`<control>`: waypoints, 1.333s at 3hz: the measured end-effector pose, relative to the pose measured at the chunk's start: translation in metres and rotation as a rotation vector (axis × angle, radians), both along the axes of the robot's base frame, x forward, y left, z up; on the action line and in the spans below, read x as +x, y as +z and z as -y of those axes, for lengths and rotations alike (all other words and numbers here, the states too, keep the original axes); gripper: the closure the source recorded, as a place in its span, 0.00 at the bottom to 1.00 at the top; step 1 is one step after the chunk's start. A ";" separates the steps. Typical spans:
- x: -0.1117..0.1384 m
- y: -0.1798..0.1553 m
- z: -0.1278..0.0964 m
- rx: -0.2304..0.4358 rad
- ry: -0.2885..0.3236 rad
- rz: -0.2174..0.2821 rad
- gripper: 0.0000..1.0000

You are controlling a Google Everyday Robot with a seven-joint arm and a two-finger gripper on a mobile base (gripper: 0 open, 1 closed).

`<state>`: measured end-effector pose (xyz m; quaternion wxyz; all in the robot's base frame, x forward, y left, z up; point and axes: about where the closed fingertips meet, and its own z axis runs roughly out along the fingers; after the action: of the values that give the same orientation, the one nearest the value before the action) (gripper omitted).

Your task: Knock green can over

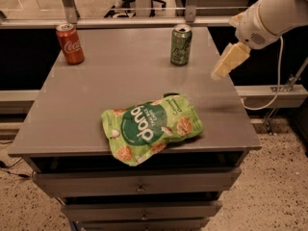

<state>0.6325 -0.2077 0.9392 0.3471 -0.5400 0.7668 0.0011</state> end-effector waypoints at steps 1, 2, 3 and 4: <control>0.013 0.001 0.001 0.092 -0.015 0.032 0.00; 0.053 -0.015 -0.007 0.279 -0.037 0.064 0.00; 0.088 -0.031 -0.019 0.470 -0.040 0.066 0.00; 0.106 -0.039 -0.043 0.639 -0.016 0.068 0.00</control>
Offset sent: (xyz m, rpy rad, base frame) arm 0.0773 0.0018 -0.0219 0.3994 -0.0938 -0.0674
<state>0.7388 -0.1651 0.9003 0.5245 -0.3973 0.7198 0.2212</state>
